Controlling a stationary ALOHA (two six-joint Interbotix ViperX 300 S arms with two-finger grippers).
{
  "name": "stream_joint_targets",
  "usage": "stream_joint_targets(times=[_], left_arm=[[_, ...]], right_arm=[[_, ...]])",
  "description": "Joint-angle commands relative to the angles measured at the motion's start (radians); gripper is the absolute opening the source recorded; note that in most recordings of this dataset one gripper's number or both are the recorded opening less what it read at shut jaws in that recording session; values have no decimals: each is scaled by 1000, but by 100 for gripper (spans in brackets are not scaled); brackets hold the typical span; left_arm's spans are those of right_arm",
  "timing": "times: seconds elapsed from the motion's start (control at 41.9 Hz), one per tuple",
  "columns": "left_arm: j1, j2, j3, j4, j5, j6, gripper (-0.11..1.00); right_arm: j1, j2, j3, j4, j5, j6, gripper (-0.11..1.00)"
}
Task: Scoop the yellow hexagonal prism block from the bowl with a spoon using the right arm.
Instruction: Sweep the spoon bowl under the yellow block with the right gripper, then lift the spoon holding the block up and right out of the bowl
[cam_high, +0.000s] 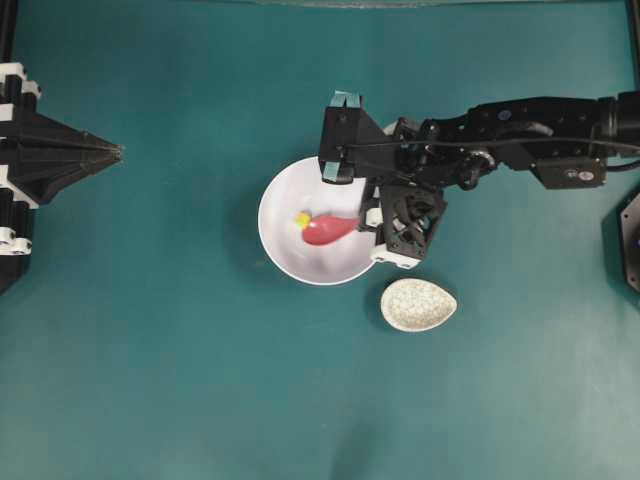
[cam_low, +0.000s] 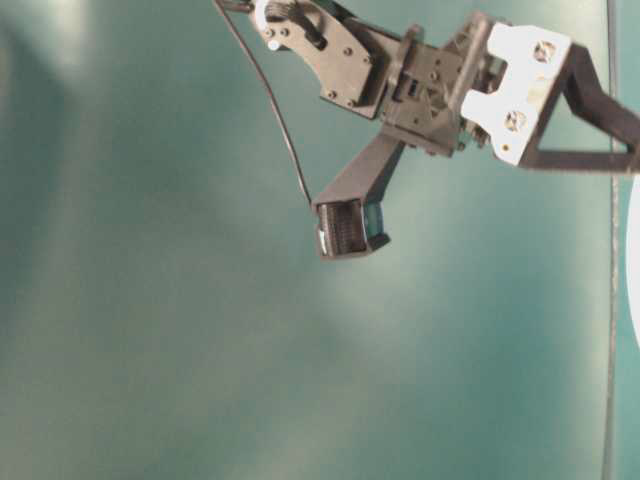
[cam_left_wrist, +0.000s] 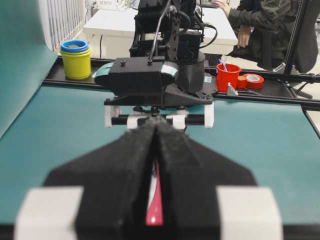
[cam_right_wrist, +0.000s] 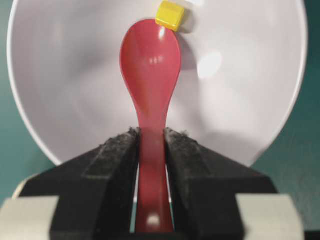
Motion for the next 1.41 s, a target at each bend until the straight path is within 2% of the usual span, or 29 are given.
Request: stream_joint_targets(times=[0.0, 0.191, 0.382, 0.74, 1.122, 1.385], left_arm=[[2, 6, -23, 0, -5, -2, 0], [2, 5, -23, 0, -5, -2, 0], [2, 5, -23, 0, -5, -2, 0], [2, 5, -25, 0, -5, -2, 0], [3, 5, -23, 0, -5, -2, 0], [3, 6, -23, 0, -5, -2, 0]], right_arm=[[-2, -14, -21, -2, -38, -5, 24], [-2, -14, -14, -12, -107, -8, 24], [-2, -15, -14, -44, -161, -5, 24], [-2, -26, 3, -55, -209, -5, 24], [-2, -91, 110, -55, -350, -3, 24], [-2, -172, 212, -54, -488, 5, 24]])
